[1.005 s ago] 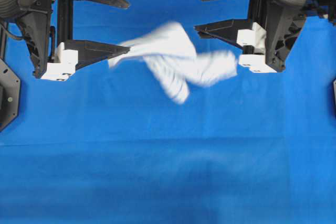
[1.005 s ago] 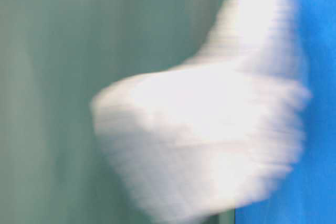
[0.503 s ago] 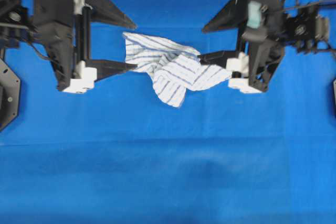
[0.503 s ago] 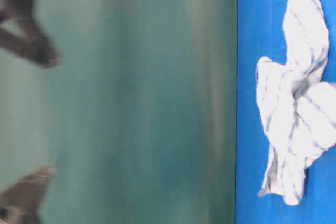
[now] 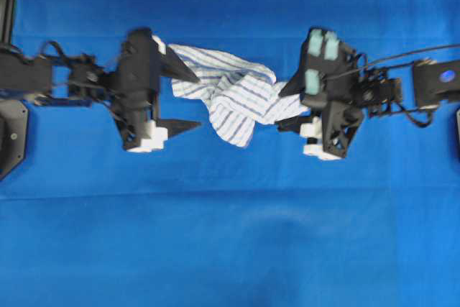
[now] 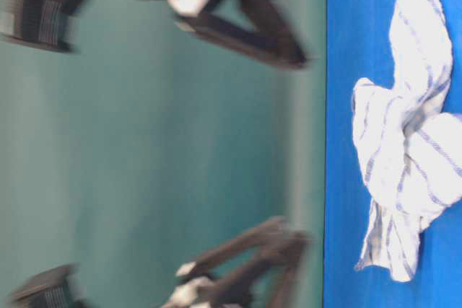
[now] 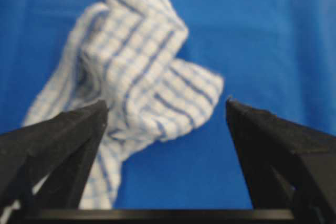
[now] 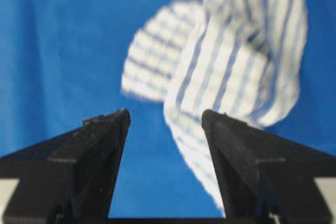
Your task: Lift the towel with both arms.
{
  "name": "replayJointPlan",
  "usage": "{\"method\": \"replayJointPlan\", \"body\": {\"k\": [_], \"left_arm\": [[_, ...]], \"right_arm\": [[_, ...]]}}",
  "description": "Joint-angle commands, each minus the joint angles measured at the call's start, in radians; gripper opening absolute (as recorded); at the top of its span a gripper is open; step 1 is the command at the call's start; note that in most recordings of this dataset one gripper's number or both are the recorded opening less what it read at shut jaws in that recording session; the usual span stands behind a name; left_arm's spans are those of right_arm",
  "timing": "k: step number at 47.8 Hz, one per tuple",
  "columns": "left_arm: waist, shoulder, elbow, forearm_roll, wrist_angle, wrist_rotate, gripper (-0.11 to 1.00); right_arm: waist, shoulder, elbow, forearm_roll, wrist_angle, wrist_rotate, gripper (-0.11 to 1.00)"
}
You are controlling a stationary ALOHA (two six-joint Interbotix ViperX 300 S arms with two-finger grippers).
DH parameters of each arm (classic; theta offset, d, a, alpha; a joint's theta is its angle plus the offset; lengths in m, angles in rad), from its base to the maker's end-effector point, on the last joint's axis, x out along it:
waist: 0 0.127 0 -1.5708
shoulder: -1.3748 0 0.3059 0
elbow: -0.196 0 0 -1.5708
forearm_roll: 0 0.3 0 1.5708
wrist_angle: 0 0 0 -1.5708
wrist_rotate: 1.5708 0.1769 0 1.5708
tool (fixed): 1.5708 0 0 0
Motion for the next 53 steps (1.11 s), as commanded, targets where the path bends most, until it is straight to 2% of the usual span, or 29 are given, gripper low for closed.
{"method": "replayJointPlan", "body": {"k": [1,13,20,31,36,39,42,45,50,53], "left_arm": [[-0.005,0.071,-0.008,-0.003,-0.060,-0.002,0.89],[-0.003,0.276,-0.048,-0.003,-0.166,-0.002,0.89],[-0.003,0.348,-0.067,-0.003,-0.195,-0.002,0.89],[-0.002,0.379,-0.078,-0.005,-0.212,-0.002,0.87],[0.009,0.379,-0.081,-0.011,-0.212,-0.005,0.82],[0.020,0.379,-0.083,-0.015,-0.212,-0.017,0.72],[0.028,0.379,-0.083,-0.014,-0.212,-0.029,0.56],[0.031,0.377,-0.083,-0.015,-0.212,-0.032,0.36],[0.032,0.377,-0.083,-0.014,-0.212,-0.032,0.10],[0.031,0.377,-0.083,-0.015,-0.212,-0.032,0.03]], "right_arm": [[-0.012,0.041,0.003,0.002,-0.037,0.002,0.62],[-0.072,0.176,0.029,-0.002,-0.129,0.003,0.62],[-0.087,0.229,0.031,-0.003,-0.178,0.002,0.62],[-0.089,0.268,0.031,-0.003,-0.190,0.002,0.62],[-0.089,0.268,0.031,-0.005,-0.192,0.002,0.61],[-0.089,0.267,0.029,-0.005,-0.192,0.002,0.58],[-0.089,0.267,0.029,-0.003,-0.192,0.002,0.53],[-0.089,0.268,0.029,-0.005,-0.192,0.002,0.40],[-0.089,0.267,0.031,-0.005,-0.190,0.000,0.11],[-0.089,0.267,0.031,-0.005,-0.192,0.002,0.07]]}}
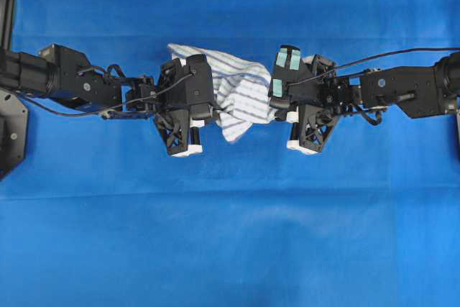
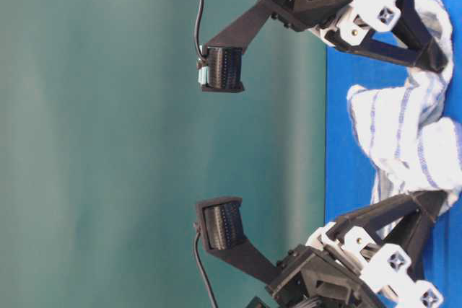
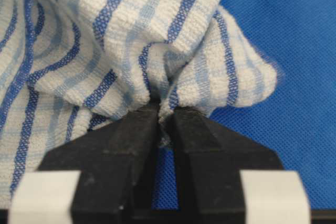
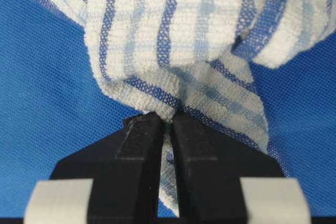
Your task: Lift the towel with both arms.
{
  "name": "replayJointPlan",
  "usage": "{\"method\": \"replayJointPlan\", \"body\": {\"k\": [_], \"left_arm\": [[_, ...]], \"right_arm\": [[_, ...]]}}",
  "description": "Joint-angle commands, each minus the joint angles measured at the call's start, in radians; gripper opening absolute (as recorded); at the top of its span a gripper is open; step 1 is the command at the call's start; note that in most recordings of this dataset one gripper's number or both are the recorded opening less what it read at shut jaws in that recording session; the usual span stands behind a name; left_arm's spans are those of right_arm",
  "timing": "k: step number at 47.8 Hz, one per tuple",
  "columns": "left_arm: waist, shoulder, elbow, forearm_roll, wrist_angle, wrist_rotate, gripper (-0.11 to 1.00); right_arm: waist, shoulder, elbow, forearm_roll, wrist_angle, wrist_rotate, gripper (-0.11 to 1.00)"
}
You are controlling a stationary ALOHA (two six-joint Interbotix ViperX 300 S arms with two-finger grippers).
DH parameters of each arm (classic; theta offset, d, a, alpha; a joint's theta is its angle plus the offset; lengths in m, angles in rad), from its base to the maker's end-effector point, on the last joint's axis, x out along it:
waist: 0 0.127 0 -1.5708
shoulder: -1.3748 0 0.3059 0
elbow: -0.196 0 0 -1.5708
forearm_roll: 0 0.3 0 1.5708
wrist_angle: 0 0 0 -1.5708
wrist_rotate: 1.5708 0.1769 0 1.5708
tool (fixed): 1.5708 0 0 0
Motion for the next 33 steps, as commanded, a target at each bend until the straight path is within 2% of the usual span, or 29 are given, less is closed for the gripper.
{"method": "replayJointPlan", "body": {"k": [1,12,18,24,33], "left_arm": [[0.000,-0.015,-0.014,-0.002,-0.008,-0.002,0.03],[0.000,-0.028,-0.015,-0.002,0.000,-0.002,0.03],[0.000,-0.081,-0.015,-0.002,0.037,-0.002,0.03],[0.000,-0.186,-0.015,-0.002,0.127,-0.002,0.03],[0.000,-0.360,-0.028,-0.002,0.301,-0.002,0.03]], "right_arm": [[0.003,-0.014,-0.008,-0.002,-0.006,0.000,0.07],[0.003,-0.020,-0.012,0.000,-0.002,-0.003,0.07],[0.003,-0.067,-0.023,0.000,0.015,-0.002,0.07],[0.005,-0.153,-0.041,0.005,0.066,0.002,0.07],[0.014,-0.307,-0.106,0.005,0.216,0.000,0.07]]}}
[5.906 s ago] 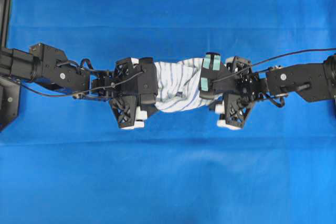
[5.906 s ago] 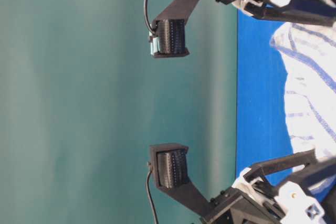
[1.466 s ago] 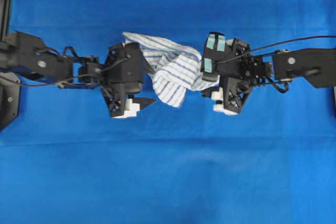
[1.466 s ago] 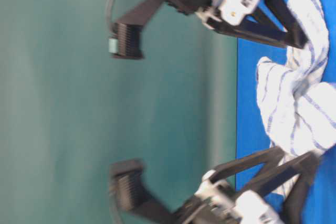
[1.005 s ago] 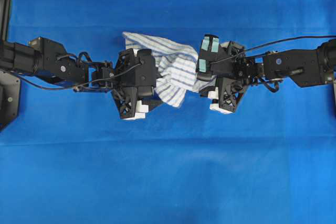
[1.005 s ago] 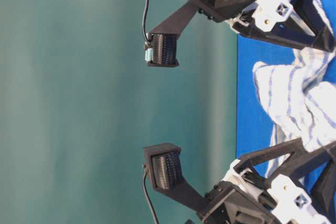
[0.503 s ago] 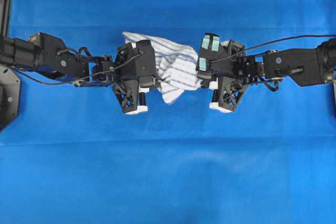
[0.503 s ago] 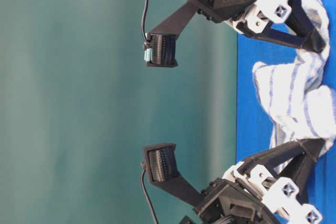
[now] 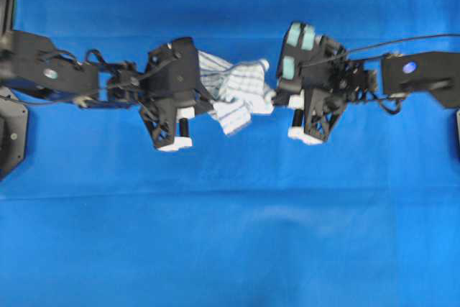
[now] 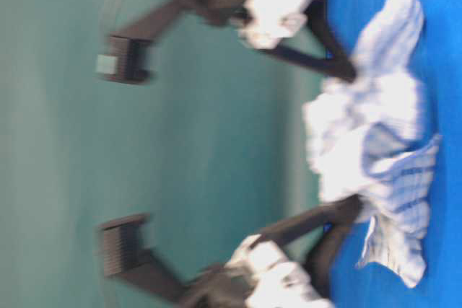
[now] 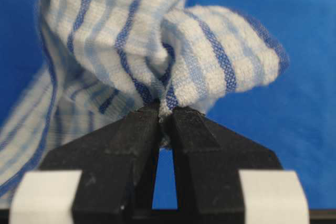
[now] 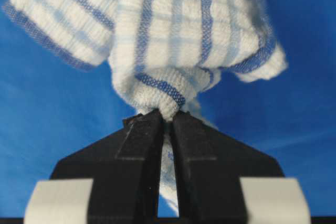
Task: Lift the towel with both arms.
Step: 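Lift the towel upward with both grippers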
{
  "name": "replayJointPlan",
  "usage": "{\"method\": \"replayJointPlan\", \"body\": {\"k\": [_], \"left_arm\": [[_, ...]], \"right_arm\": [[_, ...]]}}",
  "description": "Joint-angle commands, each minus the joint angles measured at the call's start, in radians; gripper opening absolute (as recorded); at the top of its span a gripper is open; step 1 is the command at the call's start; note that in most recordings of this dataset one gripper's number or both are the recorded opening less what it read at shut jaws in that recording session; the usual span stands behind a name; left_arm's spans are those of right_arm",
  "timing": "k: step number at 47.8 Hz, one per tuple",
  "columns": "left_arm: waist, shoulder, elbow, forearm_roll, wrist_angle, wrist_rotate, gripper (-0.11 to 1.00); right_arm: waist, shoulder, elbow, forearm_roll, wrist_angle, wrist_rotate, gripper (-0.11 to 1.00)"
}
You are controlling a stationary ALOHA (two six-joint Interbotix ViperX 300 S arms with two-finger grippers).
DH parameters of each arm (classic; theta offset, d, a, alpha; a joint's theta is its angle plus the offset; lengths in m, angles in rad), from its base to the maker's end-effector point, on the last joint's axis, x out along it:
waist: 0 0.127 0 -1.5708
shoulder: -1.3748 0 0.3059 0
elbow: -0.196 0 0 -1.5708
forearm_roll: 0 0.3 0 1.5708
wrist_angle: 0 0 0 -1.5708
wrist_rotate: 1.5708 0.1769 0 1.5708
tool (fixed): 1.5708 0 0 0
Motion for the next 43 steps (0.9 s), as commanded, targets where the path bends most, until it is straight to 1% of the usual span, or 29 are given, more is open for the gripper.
{"method": "replayJointPlan", "body": {"k": [1,12,20,30,36,43], "left_arm": [[-0.003,-0.114,-0.028,-0.002,0.087,0.002,0.03],[-0.005,-0.307,-0.098,-0.002,0.308,-0.012,0.03],[-0.009,-0.416,-0.186,0.005,0.454,-0.018,0.03],[-0.009,-0.465,-0.293,0.011,0.568,-0.012,0.03],[-0.009,-0.465,-0.373,0.012,0.644,-0.011,0.03],[-0.009,-0.466,-0.451,0.014,0.698,-0.008,0.03]], "right_arm": [[0.009,-0.095,-0.055,0.003,0.067,0.000,0.07],[0.037,-0.206,-0.169,0.000,0.222,-0.014,0.07],[0.060,-0.242,-0.272,-0.003,0.308,-0.028,0.07],[0.077,-0.256,-0.413,-0.003,0.396,-0.078,0.07],[0.084,-0.256,-0.488,-0.003,0.425,-0.106,0.07],[0.098,-0.255,-0.574,-0.003,0.468,-0.123,0.07]]}}
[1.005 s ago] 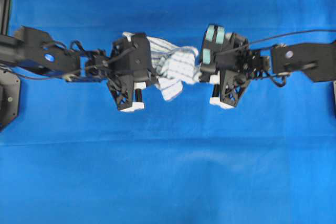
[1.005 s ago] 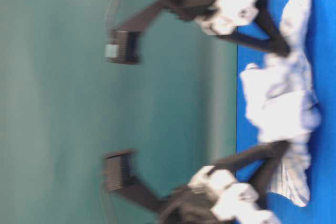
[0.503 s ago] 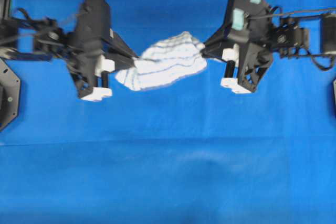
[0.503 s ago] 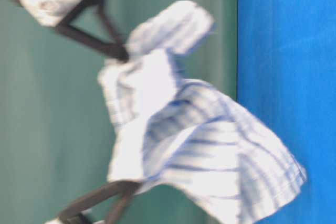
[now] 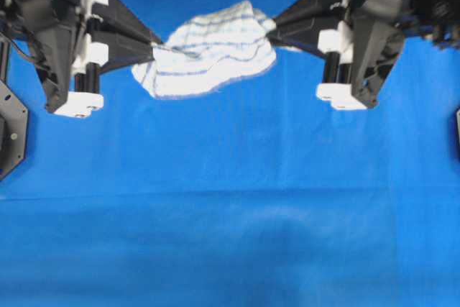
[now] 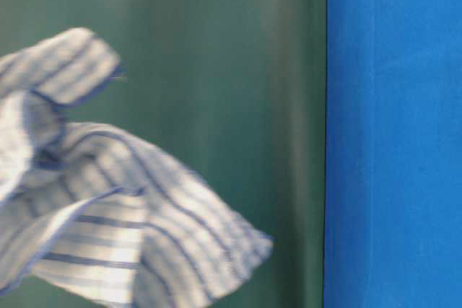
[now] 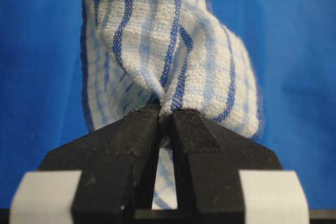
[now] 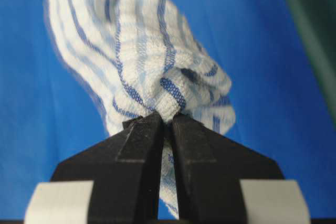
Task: Lift the towel with both arms.
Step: 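Lift the towel upward with both grippers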
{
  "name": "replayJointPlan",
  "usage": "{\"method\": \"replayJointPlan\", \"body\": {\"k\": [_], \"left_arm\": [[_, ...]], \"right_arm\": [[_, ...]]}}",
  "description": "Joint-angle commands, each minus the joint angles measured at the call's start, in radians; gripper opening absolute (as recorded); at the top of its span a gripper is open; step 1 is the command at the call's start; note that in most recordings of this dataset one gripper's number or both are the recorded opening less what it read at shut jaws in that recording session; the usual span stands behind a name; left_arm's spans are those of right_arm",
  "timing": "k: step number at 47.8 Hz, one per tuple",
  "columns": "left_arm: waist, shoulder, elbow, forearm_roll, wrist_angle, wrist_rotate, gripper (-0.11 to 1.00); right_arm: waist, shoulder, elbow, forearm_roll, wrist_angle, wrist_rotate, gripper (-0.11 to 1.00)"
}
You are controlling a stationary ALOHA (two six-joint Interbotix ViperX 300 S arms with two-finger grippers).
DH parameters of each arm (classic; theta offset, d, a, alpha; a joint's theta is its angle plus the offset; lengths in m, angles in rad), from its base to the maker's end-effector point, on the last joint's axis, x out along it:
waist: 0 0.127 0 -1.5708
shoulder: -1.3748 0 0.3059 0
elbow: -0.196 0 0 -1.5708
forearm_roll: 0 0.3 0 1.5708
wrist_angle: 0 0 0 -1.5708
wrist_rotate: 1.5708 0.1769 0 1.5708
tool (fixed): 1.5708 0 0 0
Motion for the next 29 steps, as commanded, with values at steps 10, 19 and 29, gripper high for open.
{"method": "replayJointPlan", "body": {"k": [10,19,29], "left_arm": [[-0.003,-0.014,-0.121,0.006,0.035,0.014,0.03],[-0.006,-0.005,-0.123,0.008,0.035,0.021,0.03],[-0.032,-0.009,-0.123,0.008,0.031,0.038,0.03]], "right_arm": [[0.043,-0.018,-0.118,-0.003,0.061,-0.018,0.07],[0.046,-0.018,-0.115,-0.003,0.072,-0.020,0.07],[0.046,-0.020,-0.114,-0.003,0.094,-0.021,0.07]]}}
